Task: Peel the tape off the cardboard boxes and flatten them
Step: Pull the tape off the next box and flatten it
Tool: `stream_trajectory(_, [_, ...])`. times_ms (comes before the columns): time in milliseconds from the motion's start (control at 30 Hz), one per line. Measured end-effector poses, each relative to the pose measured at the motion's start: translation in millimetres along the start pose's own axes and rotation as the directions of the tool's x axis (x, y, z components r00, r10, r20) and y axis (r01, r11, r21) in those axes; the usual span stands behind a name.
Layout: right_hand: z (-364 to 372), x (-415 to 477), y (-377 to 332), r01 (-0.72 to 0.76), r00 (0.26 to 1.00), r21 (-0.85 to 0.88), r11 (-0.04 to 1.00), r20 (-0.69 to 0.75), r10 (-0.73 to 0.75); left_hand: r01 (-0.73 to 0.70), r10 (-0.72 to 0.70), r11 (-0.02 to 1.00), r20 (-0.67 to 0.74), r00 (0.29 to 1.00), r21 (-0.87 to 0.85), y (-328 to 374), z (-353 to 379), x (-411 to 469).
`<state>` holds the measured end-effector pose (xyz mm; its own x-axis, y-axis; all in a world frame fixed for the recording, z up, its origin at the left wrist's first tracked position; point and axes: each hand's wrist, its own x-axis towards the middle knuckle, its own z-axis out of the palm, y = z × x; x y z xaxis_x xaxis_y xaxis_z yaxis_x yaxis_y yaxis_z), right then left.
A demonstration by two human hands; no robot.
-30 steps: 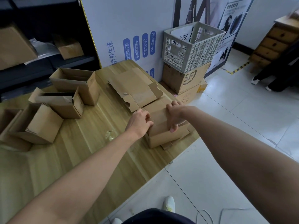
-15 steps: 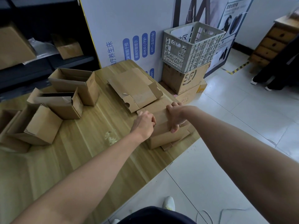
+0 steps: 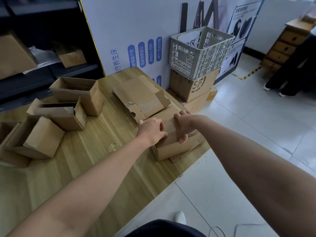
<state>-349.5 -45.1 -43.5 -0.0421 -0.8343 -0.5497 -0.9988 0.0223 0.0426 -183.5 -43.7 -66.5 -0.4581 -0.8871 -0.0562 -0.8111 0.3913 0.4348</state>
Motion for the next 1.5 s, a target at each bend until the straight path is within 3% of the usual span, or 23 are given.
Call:
stream_trajectory(300, [2.0,-0.5,7.8,0.017,1.0,0.079,0.997,-0.024,-0.015,0.013,-0.017,0.997,0.055,0.998,0.078,24.6,3.9,25.3])
stream_trajectory(600, [0.0,-0.3,10.9,0.047,0.998,0.106,0.993,-0.041,-0.042,0.015,-0.017,0.993,0.022,1.0,0.118,30.1,10.8,30.2])
stream_trajectory(1000, [-2.1,-2.6,11.4,0.062,0.997,0.124,0.99,-0.044,-0.057,0.055,-0.056,0.998,0.041,0.998,0.042,29.3,12.5,32.6])
stream_trajectory(1200, [-2.0,1.0,12.8,0.077,0.996,0.111,0.991,-0.045,-0.072,-0.036,0.043,0.987,0.041,0.998,-0.158,9.8,12.6,30.9])
stream_trajectory(1500, [-1.2,-0.4,11.3,0.066,0.997,0.074,0.995,-0.035,-0.063,-0.072,0.07,0.992,-0.021,0.997,-0.107,10.5,18.9,28.2])
